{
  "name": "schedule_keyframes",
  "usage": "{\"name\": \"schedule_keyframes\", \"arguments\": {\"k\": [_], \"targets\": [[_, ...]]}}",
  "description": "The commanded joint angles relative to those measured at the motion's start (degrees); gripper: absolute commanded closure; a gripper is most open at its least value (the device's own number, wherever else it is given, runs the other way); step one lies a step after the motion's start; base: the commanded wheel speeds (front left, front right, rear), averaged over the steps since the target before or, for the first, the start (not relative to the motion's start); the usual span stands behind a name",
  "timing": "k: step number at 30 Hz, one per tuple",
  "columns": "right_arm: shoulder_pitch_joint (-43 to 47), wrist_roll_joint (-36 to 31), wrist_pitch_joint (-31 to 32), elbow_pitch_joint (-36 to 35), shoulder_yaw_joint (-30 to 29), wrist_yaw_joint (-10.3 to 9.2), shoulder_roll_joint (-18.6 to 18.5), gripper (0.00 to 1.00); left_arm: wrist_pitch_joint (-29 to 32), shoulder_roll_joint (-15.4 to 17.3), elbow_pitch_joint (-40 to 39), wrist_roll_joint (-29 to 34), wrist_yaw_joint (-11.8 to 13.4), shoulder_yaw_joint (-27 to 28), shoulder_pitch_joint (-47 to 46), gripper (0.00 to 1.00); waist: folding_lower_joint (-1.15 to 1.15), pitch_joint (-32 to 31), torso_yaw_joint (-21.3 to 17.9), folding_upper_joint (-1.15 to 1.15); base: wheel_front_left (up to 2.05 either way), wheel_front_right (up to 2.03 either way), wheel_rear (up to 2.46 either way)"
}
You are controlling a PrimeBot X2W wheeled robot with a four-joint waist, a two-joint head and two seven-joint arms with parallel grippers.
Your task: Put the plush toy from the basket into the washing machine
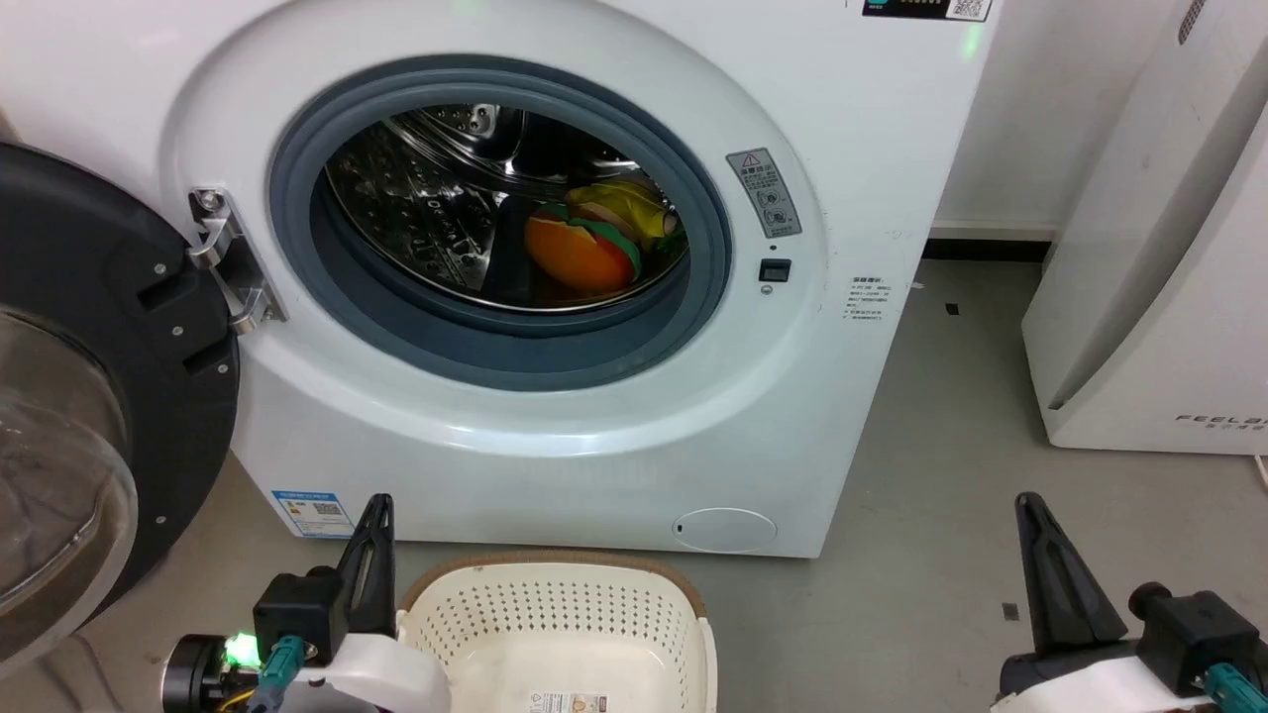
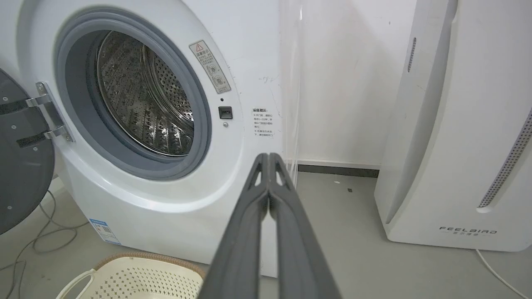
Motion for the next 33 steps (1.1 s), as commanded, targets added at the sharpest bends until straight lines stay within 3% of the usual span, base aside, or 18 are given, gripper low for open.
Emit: {"name": "schedule_keyframes", "arguments": {"k": [1,33], "targets": [[-0.94,-0.39,0.46,0.09,0.13,-0.02,0.00,1.00,0.48,-0.24,-0.71,0.36,0.01,0.12,0.35,1.00,0.00,-0.01,-0.09,0.00,0.00,0.00,0.00],[-2.16,-2.46,4.22,0.18,0.59,-0.03,-0.01,1.00,4.22,-0.67,-3.72,1.01,0.02,0.44,0.64,1.00,0.00,-0.08,-1.09,0.00,0.00,0.00,0.00]]}}
